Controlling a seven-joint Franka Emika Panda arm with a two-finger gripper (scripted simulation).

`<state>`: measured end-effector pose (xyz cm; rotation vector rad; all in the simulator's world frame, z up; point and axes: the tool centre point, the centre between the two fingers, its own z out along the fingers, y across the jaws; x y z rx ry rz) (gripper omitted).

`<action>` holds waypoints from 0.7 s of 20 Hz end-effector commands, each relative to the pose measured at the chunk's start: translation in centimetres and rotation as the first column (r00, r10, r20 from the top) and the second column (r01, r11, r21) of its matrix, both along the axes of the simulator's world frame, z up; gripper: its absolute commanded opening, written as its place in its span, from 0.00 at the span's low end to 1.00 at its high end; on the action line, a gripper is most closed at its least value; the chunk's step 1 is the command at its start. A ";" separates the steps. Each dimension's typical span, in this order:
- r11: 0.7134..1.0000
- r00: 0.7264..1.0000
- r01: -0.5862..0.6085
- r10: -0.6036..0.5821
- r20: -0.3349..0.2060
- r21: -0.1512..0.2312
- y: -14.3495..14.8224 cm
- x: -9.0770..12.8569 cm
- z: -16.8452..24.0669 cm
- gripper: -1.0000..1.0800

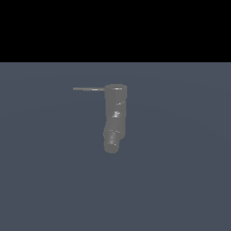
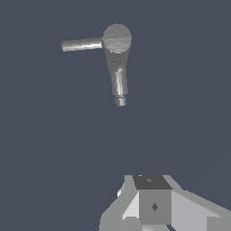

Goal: Turn on the faucet by rotating a designated handle.

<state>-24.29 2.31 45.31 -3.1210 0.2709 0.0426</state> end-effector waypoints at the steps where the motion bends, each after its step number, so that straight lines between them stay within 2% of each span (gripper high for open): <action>1: 0.999 0.999 0.048 -0.048 0.000 -0.001 1.0 0.5 -0.8 0.00; 7: 0.985 0.985 0.172 -0.172 0.001 -0.002 3.4 2.0 -3.0 0.00; 14: 0.949 0.949 0.315 -0.315 0.002 -0.003 6.0 4.3 -5.6 0.00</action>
